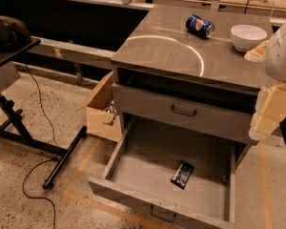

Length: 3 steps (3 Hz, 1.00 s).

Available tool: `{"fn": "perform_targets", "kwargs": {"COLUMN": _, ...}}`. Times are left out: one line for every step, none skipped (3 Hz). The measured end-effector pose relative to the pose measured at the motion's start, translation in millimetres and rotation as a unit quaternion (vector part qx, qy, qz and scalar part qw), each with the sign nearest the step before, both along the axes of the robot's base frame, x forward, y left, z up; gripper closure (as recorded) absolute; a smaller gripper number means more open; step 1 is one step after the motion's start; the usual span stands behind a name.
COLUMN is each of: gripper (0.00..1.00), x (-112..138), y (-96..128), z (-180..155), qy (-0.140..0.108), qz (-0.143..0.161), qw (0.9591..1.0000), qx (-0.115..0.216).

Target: Pick rxbar blueberry from middle drawer and place on counter

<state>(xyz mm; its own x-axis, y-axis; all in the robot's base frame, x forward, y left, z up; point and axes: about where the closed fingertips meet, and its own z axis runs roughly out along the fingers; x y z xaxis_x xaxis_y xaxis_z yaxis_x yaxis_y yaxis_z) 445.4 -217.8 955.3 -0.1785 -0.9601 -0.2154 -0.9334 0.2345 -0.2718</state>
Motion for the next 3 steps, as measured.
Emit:
{"fn": "perform_targets", "kwargs": {"gripper": 0.0, "x": 17, "y": -6, "z": -55, "qy": -0.01, "qz": 0.045, "qw": 0.9989, "qx": -0.003}}
{"fn": "perform_targets", "kwargs": {"gripper": 0.0, "x": 33, "y": -9, "z": -109, "qy": -0.011, "qz": 0.119, "qw": 0.9928, "qx": -0.01}}
{"fn": "perform_targets", "kwargs": {"gripper": 0.0, "x": 43, "y": -13, "z": -160, "qy": -0.007, "qz": 0.202, "qw": 0.9787, "qx": -0.036}}
